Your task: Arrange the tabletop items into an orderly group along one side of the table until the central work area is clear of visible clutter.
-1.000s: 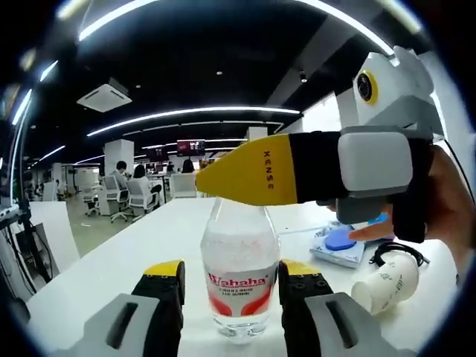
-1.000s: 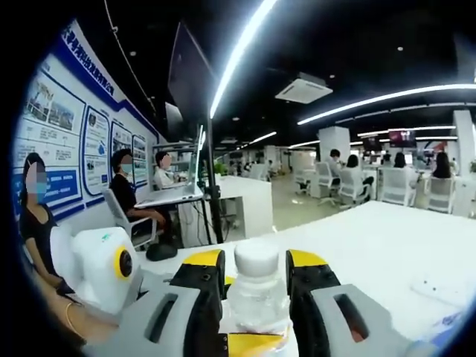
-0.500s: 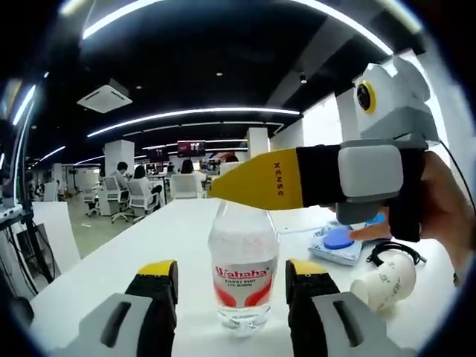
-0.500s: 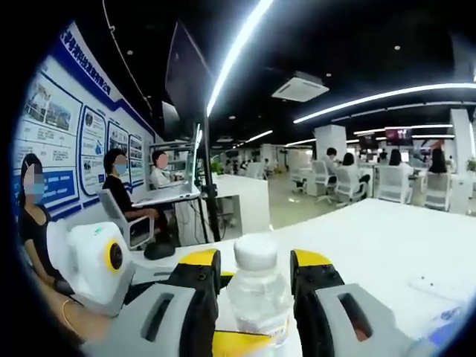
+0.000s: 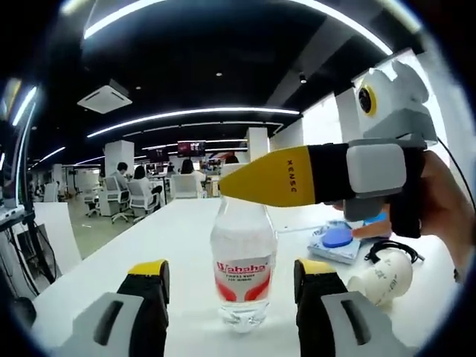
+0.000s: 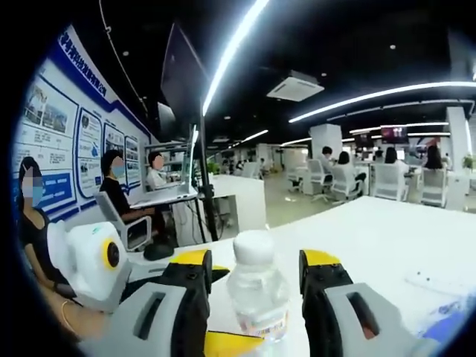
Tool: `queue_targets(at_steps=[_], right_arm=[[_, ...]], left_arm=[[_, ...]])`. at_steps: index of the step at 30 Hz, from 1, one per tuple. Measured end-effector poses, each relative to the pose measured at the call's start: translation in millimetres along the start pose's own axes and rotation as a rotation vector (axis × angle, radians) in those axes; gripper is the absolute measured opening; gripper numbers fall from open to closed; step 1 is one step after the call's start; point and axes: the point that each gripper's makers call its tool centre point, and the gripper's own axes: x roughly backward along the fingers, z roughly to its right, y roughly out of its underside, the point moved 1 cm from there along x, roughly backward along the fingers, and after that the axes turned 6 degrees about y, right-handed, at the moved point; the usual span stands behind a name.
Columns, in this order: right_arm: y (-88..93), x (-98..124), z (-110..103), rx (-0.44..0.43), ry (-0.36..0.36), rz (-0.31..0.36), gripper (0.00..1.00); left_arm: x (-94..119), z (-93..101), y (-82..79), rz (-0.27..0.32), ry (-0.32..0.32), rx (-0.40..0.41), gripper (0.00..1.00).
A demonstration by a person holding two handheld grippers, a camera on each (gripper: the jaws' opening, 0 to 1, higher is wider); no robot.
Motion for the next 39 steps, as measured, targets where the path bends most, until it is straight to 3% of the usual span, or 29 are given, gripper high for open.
queue_targets(at_steps=[8, 20, 29, 39], right_arm=[[2.6, 4, 12, -0.025, 0.041, 0.002, 0.65], [1.3, 8, 14, -0.018, 0.06, 0.013, 0.81], [2.0, 10, 16, -0.017, 0.082, 0.026, 1.0], [-0.9, 13, 19, -0.01, 0.093, 0.049, 1.0]], left_arm=[[6, -1.7, -4.4, 0.029, -0.002, -0.014, 0.82], [5, -0.5, -5.0, 0.023, 0.002, -0.014, 1.0], [8, -0.7, -4.5, 0.022, -0.005, -0.031, 1.0], [11, -2.2, -3.3, 0.026, -0.013, -0.024, 1.0]])
